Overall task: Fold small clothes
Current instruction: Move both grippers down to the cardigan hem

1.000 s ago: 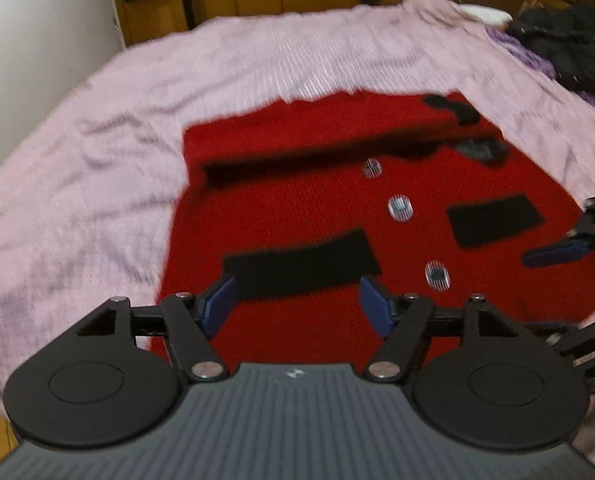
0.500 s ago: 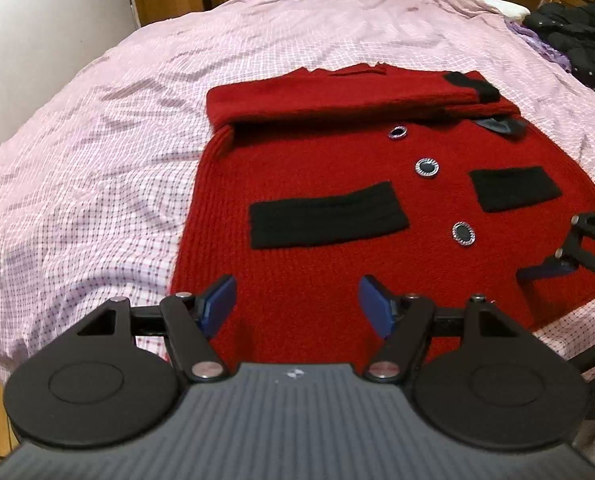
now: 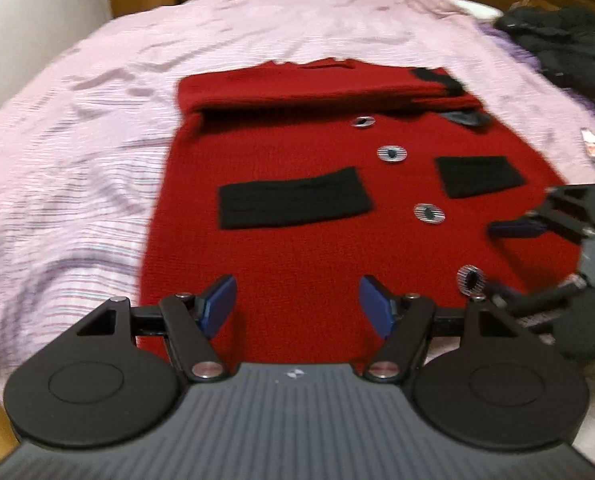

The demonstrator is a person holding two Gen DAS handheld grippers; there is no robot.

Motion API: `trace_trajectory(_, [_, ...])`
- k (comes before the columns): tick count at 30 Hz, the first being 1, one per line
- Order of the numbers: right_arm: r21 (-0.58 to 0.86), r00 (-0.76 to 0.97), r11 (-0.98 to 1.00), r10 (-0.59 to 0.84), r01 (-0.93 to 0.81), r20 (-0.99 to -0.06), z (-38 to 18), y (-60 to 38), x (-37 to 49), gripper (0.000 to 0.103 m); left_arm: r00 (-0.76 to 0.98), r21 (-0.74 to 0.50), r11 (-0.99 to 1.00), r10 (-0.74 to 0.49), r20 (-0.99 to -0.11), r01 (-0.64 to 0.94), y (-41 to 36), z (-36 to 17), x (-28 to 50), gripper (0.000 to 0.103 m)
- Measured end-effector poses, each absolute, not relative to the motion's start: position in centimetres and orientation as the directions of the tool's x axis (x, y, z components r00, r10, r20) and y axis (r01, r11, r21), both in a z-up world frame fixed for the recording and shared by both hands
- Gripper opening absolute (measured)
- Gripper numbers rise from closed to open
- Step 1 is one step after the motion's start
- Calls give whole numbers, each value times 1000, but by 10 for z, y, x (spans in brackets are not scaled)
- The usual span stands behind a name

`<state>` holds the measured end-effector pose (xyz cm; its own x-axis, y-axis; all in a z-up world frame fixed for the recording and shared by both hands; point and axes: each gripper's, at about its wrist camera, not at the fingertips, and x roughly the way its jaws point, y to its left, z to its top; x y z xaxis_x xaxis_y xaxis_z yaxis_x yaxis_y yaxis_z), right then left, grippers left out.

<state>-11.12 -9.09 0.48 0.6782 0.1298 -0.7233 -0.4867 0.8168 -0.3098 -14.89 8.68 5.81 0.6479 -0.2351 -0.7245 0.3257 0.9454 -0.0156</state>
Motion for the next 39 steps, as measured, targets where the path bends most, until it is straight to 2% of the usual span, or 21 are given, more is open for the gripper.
trace_trajectory(7, [-62,698,939,206,-339,-686,18,-128,-98,44,594,33,888,-279,-754,459,61,51,-161,75])
trace_trajectory(14, [-38,730,949,215,-314,-649,30,-135,-100,44,547,123,820,-253,-798,559,33,29,-167,75])
trace_trajectory(18, [-78,700,926,223,-370,-678,28,-131,-97,46,554,253,758,-166,-816,601,17,8,-169,75])
trace_trajectory(20, [-110,671,904,220,-412,-708,24,-125,-100,46,557,275,748,-149,-817,604,15,2,-167,80])
trace_trajectory(24, [-168,610,861,191,-481,-769,15,-115,-105,57,573,312,751,-107,-812,583,15,-7,-161,84])
trace_trajectory(27, [-202,563,828,158,-523,-811,7,-109,-106,63,619,354,760,-79,-782,545,17,-6,-157,83])
trace_trajectory(29, [-230,554,808,138,-543,-821,3,-106,-109,66,670,407,763,-47,-741,503,19,-1,-153,79])
trace_trajectory(32, [-267,552,782,115,-563,-826,-1,-99,-112,70,694,387,793,-62,-717,470,23,12,-146,73])
trace_trajectory(39, [-372,609,746,57,-553,-791,-7,-83,-116,70,698,296,855,-102,-709,426,32,31,-137,73])
